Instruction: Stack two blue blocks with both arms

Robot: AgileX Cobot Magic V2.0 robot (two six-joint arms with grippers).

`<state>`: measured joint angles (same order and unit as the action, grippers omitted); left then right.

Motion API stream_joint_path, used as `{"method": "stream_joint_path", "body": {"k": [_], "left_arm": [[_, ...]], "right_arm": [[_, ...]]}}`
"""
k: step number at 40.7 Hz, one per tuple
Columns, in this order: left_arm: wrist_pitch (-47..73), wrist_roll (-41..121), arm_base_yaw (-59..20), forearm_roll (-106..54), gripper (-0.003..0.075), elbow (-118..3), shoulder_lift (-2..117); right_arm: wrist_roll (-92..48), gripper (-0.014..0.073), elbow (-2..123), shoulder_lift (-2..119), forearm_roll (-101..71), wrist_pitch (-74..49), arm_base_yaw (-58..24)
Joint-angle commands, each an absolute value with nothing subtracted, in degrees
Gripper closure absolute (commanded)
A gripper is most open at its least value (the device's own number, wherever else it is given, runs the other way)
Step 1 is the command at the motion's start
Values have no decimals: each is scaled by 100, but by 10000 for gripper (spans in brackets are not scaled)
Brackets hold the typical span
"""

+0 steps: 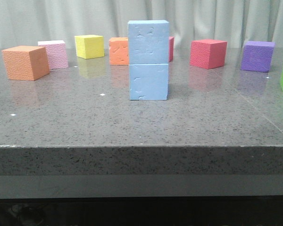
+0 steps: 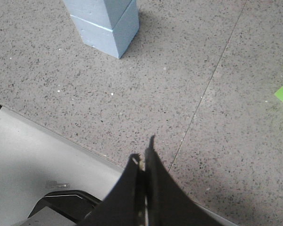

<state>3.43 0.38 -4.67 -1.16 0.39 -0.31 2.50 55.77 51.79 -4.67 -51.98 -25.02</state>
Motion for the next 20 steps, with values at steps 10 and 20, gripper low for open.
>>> {"method": "stream_joint_path", "body": {"k": [10,20], "left_arm": [[-153,0,-459,-169,738,250,-166],[-153,0,-469,-169,738,250,-166]], "right_arm": [[245,662,5717,5138,-429,-4900,-2479],[47,662,5373,4630,-319,-4544,-1896]]}}
